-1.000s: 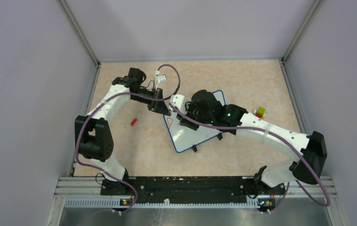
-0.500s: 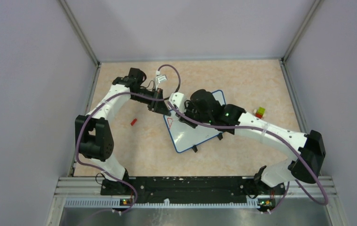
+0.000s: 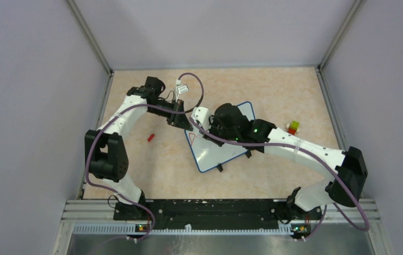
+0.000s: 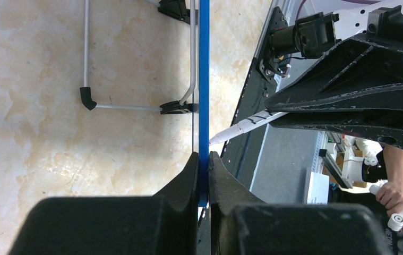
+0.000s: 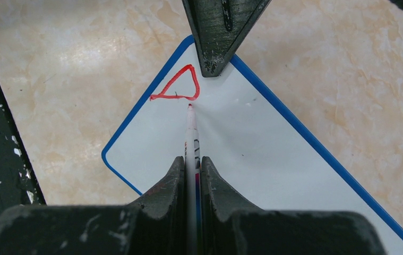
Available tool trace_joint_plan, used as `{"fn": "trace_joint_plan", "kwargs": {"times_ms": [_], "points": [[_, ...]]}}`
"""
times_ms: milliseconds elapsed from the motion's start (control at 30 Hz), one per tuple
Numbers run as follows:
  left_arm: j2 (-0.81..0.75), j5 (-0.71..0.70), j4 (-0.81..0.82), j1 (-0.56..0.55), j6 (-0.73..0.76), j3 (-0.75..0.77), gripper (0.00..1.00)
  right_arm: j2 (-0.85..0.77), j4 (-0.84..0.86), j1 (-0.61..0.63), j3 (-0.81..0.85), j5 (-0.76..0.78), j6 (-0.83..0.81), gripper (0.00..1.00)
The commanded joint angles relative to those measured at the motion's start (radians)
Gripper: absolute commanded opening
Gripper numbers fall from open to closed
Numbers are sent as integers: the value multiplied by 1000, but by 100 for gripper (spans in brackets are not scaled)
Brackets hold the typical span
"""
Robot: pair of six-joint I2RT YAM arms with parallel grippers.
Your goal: Write a sentence on the whiteboard
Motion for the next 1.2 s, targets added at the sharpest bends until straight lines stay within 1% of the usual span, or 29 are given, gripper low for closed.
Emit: {"fn": "trace_joint_plan", "kwargs": {"times_ms": [0,233,467,833,1167], "points": [[-1,11,6,-12,6,17,0,-14,40,-6,11,19,-4,0],[-2,10,3,-12,6,22,0,4,48,-6,25,41,-7,0],[-5,8,3,-12,5,17,0,-10,31,-19,-2,49,-12,0],[-3,6,6,-12,1,15,0,-11,4,-8,-45,-14,-19,0],[-2,5,8,-12,1,10,0,4,31,-17,8,18,1,0]]}}
